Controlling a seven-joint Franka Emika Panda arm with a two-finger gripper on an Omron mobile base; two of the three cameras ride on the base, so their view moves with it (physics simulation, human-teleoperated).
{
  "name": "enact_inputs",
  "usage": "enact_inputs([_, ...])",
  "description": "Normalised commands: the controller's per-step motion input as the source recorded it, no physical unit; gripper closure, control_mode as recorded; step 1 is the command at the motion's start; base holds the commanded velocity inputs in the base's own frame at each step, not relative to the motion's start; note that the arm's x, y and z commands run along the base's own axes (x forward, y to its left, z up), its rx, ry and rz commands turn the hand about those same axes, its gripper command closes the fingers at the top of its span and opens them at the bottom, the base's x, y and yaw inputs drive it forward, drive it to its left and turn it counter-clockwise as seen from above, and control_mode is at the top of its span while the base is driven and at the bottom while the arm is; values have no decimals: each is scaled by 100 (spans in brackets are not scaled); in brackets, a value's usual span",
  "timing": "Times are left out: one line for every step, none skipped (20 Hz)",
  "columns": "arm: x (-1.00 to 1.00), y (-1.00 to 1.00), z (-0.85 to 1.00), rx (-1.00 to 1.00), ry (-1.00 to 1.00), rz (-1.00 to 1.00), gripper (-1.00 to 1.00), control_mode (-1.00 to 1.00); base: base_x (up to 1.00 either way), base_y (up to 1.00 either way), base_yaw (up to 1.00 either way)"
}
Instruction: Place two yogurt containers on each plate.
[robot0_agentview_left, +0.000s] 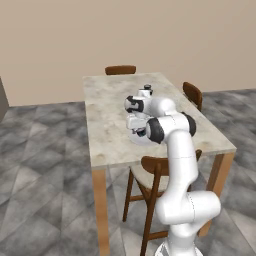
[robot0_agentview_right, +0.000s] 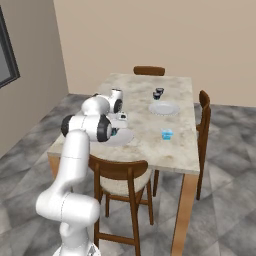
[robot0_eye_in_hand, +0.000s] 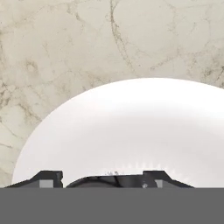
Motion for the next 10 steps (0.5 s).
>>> enact_inputs([7,0,-21,0,1,0,100,-100,0,0,0])
enact_inputs([6,5,-17,0,0,1,-100,-100,0,0,0])
enact_inputs([0,6,-14,0,0,3,-100,-100,0,0,0])
enact_inputs([0,1,-16,0,1,1,-100,-100,0,0,0])
enact_inputs([0,0,-13,0,0,1,-100,-100,0,0,0])
enact_inputs([0,0,-11,0,0,2,-100,-100,0,0,0])
enact_inputs([0,-1,-7,0,0,2,-100,-100,0,0,0])
enact_inputs([0,0,-8,0,0,0,-100,-100,0,0,0])
enact_inputs([0,0,-7,0,0,0,-100,-100,0,0,0])
enact_inputs([5,0,-10,0,0,0,-100,-100,0,0,0])
